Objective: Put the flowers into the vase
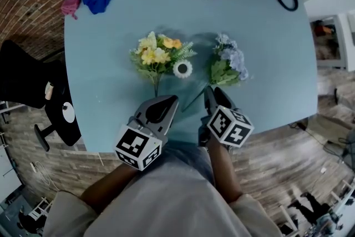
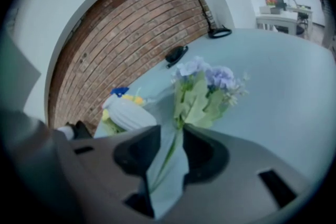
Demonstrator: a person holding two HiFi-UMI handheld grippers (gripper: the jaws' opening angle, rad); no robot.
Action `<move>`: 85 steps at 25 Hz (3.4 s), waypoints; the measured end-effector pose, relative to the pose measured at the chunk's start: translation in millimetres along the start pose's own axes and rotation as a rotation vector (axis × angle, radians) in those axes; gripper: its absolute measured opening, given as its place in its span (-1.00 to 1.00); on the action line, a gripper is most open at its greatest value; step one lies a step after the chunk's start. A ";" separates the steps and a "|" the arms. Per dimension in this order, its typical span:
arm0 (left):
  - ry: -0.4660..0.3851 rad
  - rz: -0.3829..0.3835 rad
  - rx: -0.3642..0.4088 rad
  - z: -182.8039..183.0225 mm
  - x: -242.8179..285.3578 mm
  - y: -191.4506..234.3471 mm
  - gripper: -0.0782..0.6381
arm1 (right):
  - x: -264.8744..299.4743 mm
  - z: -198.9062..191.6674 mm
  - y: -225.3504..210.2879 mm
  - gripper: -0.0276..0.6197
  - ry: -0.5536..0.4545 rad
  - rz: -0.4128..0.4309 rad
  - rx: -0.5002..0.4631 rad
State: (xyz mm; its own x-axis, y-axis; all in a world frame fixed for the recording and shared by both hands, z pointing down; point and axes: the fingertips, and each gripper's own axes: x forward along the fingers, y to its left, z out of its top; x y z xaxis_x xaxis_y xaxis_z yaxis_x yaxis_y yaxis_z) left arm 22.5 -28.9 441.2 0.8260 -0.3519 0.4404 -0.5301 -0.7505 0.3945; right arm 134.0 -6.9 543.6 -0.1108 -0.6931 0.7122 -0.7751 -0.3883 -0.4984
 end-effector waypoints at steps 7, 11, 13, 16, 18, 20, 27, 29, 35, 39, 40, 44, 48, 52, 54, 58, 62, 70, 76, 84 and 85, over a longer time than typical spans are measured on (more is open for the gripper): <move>0.004 0.010 -0.022 -1.6 2.0 6.9 -0.73 | 13.1 -4.6 -7.9 -0.52 0.022 -0.005 0.103; 0.005 0.019 -0.031 -2.7 4.2 12.4 -0.73 | 21.4 -6.2 -9.1 -0.52 0.038 0.009 0.154; 0.007 0.024 -0.032 -3.6 4.8 14.4 -0.73 | 24.6 -7.1 -9.2 -0.52 0.045 0.018 0.181; 0.005 0.026 -0.045 -4.3 5.3 16.0 -0.73 | 28.3 -8.2 -11.2 -0.52 0.055 0.018 0.205; 0.003 0.028 -0.048 -3.6 5.5 17.3 -0.73 | 31.5 -8.4 -12.6 -0.52 0.059 0.018 0.221; 0.004 0.029 -0.049 -3.5 5.6 18.7 -0.73 | 34.8 -9.2 -13.6 -0.52 0.064 0.023 0.242; 0.006 0.036 -0.058 -5.9 5.4 23.3 -0.73 | 42.9 -10.7 -13.7 -0.54 0.067 0.064 0.315; 0.005 0.035 -0.058 -5.8 5.1 23.1 -0.73 | 44.1 -10.3 -12.1 -0.58 0.057 0.091 0.354; 0.003 0.036 -0.062 -6.2 4.2 23.6 -0.73 | 48.7 -12.5 -11.3 -0.70 0.043 0.144 0.447; 0.000 0.039 -0.069 -6.8 2.4 25.1 -0.73 | 49.5 -13.6 -10.4 -0.73 0.036 0.179 0.505; -0.001 0.039 -0.070 -6.3 2.1 24.7 -0.73 | 49.1 -13.2 -10.1 -0.74 0.033 0.187 0.512; -0.008 0.038 -0.069 -4.1 0.6 23.0 -0.73 | 44.8 -10.5 -7.9 -0.77 0.016 0.199 0.526; -0.012 0.037 -0.069 -3.1 -0.9 22.8 -0.73 | 40.6 -9.9 -7.0 -0.78 0.003 0.191 0.547; -0.016 0.038 -0.067 -1.3 -3.0 21.8 -0.73 | 38.0 -5.6 -6.4 -0.79 -0.030 0.214 0.553; -0.020 0.038 -0.067 -0.1 -4.1 21.1 -0.73 | 35.4 -4.1 -6.1 -0.79 -0.042 0.217 0.561; -0.027 0.038 -0.063 2.8 -6.6 19.8 -0.73 | 28.8 -0.3 -4.4 -0.79 -0.062 0.214 0.570; -0.034 0.044 -0.070 3.0 -9.5 19.8 -0.73 | 23.0 6.7 -2.3 -0.79 -0.099 0.238 0.541; -0.059 0.052 -0.094 4.4 -16.0 21.6 -0.73 | 9.4 17.0 5.2 -0.79 -0.142 0.268 0.475; -0.062 0.042 -0.089 4.5 -19.9 19.7 -0.73 | -3.8 21.6 12.2 -0.79 -0.157 0.279 0.444; -0.080 0.034 -0.108 5.5 -22.3 18.0 -0.73 | -19.1 27.0 24.9 -0.79 -0.182 0.300 0.356; -0.083 0.033 -0.106 6.0 -22.9 17.2 -0.73 | -21.9 27.1 25.7 -0.79 -0.183 0.292 0.351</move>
State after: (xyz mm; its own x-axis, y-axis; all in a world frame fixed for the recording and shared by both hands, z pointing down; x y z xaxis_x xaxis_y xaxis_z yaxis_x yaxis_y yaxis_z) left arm -4.4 -37.2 433.1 0.8184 -0.4240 0.3880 -0.5711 -0.6757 0.4662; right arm 133.4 -18.2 501.8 -0.1567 -0.8867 0.4350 -0.4684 -0.3210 -0.8231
